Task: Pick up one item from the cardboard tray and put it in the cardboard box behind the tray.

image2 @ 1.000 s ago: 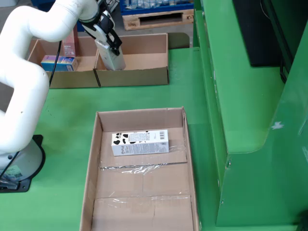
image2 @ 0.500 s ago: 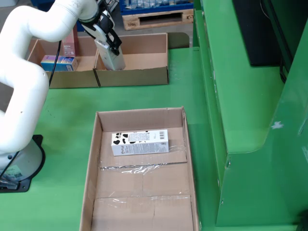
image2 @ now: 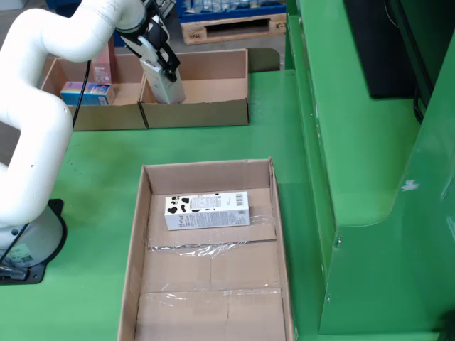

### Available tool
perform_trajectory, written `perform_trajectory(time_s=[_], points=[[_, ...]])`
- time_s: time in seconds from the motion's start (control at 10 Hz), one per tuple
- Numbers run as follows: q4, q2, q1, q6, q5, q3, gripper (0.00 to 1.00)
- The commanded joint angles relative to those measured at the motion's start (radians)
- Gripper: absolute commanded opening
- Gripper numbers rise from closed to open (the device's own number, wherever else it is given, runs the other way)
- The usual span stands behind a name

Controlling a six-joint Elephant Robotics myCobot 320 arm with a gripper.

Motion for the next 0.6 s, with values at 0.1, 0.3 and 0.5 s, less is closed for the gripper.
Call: perform_trajectory(time_s=[0.1, 0.3, 0.5], points=[[0.012, 0.033, -0.007, -0.007, -0.006, 0.026, 0.50], [0.012, 0.033, -0.007, -0.007, -0.006, 0.026, 0.70], [0.012, 0.033, -0.007, -0.007, -0.006, 0.026, 0.90]])
